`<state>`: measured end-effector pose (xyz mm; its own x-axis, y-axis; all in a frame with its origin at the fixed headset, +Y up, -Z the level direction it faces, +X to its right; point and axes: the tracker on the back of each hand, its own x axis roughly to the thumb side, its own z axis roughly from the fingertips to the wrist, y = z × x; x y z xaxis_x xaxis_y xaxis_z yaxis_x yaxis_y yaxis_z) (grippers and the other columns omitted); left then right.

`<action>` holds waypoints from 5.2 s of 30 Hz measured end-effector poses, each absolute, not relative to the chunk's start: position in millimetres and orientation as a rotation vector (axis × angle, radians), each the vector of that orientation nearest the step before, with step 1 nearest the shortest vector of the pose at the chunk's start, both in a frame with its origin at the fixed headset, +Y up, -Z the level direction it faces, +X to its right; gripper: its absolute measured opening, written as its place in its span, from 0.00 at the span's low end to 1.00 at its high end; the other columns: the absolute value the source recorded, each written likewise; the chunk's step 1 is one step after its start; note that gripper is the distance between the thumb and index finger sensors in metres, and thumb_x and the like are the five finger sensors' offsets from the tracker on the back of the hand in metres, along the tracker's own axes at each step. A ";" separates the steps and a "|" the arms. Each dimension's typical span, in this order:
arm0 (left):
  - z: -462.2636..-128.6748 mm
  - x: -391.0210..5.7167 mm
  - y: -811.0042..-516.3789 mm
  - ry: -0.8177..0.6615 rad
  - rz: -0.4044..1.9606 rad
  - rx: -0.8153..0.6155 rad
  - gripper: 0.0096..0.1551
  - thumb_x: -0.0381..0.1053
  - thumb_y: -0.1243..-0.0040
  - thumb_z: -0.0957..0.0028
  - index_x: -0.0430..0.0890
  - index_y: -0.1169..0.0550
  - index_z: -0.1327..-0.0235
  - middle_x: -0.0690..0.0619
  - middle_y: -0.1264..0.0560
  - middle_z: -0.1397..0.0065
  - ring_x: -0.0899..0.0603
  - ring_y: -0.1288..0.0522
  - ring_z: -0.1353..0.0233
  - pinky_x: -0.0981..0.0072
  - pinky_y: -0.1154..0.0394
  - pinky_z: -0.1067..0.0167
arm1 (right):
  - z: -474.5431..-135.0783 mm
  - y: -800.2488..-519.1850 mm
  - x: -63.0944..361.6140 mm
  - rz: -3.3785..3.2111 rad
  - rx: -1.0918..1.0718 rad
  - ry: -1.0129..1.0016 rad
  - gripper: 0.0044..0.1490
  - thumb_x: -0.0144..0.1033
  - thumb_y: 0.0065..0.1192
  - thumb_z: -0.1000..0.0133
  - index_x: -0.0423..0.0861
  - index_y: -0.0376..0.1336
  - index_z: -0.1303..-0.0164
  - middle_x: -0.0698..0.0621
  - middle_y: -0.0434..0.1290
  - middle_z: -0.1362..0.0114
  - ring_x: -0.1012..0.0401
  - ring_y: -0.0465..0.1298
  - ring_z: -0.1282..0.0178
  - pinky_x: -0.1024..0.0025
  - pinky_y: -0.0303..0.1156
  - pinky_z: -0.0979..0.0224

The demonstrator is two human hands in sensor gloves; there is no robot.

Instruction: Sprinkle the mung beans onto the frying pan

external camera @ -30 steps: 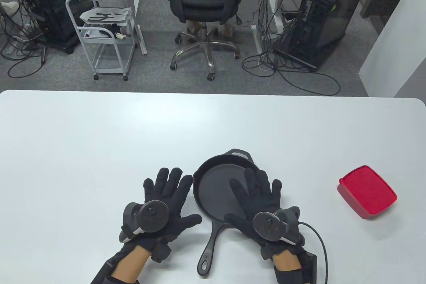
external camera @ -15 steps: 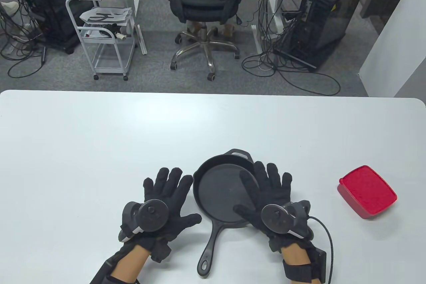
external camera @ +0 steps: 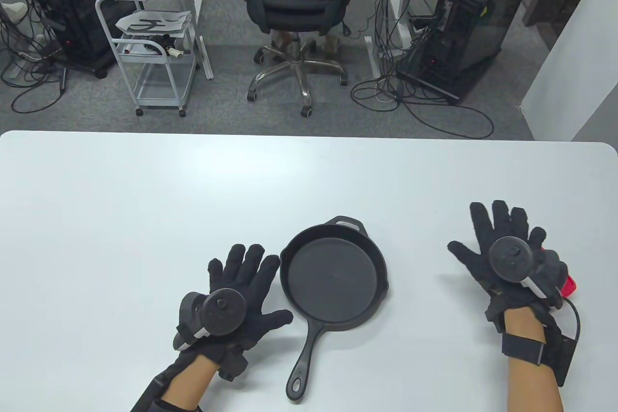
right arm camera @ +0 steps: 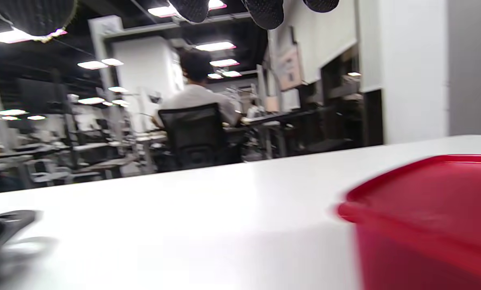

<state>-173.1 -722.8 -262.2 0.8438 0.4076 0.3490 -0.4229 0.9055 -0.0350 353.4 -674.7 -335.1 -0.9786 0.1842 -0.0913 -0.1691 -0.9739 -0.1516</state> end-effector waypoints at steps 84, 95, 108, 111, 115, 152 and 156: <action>-280.6 -199.6 -757.7 -0.203 1.816 -0.372 0.52 0.82 0.46 0.51 0.65 0.47 0.15 0.41 0.27 0.27 0.37 0.14 0.56 0.62 0.12 0.72 | -277.7 -620.7 -14.8 2.973 1.123 0.257 0.67 0.80 0.60 0.47 0.58 0.33 0.11 0.32 0.31 0.07 0.29 0.38 0.12 0.19 0.47 0.25; -276.8 -201.5 -759.5 -0.104 1.880 -0.324 0.55 0.79 0.45 0.49 0.58 0.54 0.19 0.41 0.31 0.24 0.37 0.12 0.53 0.63 0.10 0.68 | -250.1 -633.5 -30.7 3.200 0.869 -0.149 0.54 0.79 0.45 0.44 0.63 0.41 0.11 0.34 0.43 0.07 0.30 0.52 0.15 0.33 0.70 0.33; -271.4 -182.1 -765.6 -0.167 1.961 -0.488 0.55 0.84 0.52 0.49 0.68 0.65 0.23 0.39 0.42 0.18 0.37 0.13 0.48 0.63 0.11 0.65 | -246.0 -651.1 -12.2 2.907 0.859 -0.410 0.48 0.77 0.41 0.43 0.62 0.54 0.16 0.37 0.51 0.08 0.31 0.56 0.19 0.26 0.65 0.36; -270.7 -177.5 -764.8 -0.197 1.991 -0.468 0.54 0.83 0.54 0.48 0.67 0.66 0.24 0.37 0.45 0.18 0.36 0.15 0.46 0.61 0.12 0.60 | -243.4 -651.3 -10.8 2.888 0.864 -0.454 0.47 0.77 0.41 0.42 0.60 0.56 0.17 0.39 0.55 0.10 0.31 0.56 0.20 0.25 0.64 0.36; -269.2 -175.7 -764.2 -0.206 2.010 -0.429 0.53 0.83 0.55 0.47 0.66 0.67 0.24 0.37 0.46 0.18 0.37 0.16 0.45 0.60 0.13 0.58 | -240.6 -650.6 -10.8 2.874 0.861 -0.487 0.46 0.77 0.40 0.41 0.60 0.57 0.18 0.42 0.59 0.11 0.31 0.57 0.20 0.24 0.63 0.36; -270.2 -173.4 -767.8 -0.296 2.081 -0.360 0.45 0.77 0.65 0.45 0.66 0.65 0.24 0.37 0.49 0.18 0.33 0.18 0.44 0.57 0.13 0.56 | -237.8 -634.8 -0.3 2.718 0.736 -0.439 0.36 0.65 0.45 0.37 0.60 0.59 0.20 0.48 0.67 0.15 0.36 0.60 0.19 0.25 0.64 0.34; -269.2 -170.6 -768.4 -0.306 2.089 -0.368 0.47 0.79 0.63 0.45 0.66 0.66 0.24 0.36 0.50 0.18 0.34 0.18 0.43 0.57 0.13 0.55 | -238.3 -633.3 1.8 2.717 0.717 -0.477 0.35 0.65 0.45 0.37 0.60 0.60 0.21 0.49 0.69 0.17 0.36 0.62 0.21 0.26 0.66 0.35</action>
<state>-170.6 -768.4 -269.2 -0.4965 0.8570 -0.1378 -0.7815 -0.5104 -0.3587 1.8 -633.3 -238.3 -0.8340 0.1911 0.5175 -0.3559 -0.9032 -0.2400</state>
